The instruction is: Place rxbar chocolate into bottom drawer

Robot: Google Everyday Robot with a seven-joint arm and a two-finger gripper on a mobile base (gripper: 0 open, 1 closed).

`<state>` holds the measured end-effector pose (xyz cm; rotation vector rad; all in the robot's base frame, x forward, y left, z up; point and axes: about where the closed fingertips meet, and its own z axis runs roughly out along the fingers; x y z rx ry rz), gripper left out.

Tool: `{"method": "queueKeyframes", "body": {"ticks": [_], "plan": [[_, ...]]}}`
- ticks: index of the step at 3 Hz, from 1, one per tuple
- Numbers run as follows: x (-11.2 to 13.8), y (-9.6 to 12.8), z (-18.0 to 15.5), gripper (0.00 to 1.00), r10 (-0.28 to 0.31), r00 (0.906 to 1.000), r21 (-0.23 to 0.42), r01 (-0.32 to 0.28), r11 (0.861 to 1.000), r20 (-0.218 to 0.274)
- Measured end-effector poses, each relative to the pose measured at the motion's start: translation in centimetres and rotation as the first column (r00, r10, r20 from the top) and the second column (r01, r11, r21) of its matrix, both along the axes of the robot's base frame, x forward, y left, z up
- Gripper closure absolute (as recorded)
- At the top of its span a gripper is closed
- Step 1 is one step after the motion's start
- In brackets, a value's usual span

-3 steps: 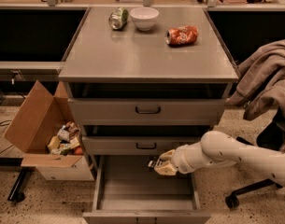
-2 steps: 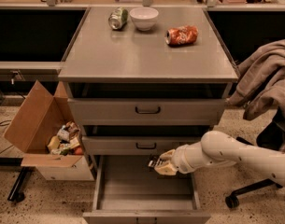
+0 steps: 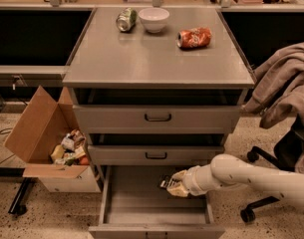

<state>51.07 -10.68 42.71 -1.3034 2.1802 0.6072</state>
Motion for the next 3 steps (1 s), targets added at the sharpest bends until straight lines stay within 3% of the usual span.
{"method": "queueKeyframes", "body": {"ticks": [1, 3], "plan": [[0.1, -0.6, -5.1, 1.0, 0.002, 0.9998, -0.003, -0.002, 1.0, 0.018], [1.6, -0.1, -14.5, 1.0, -0.006, 0.9994, 0.005, 0.006, 1.0, -0.035]]}}
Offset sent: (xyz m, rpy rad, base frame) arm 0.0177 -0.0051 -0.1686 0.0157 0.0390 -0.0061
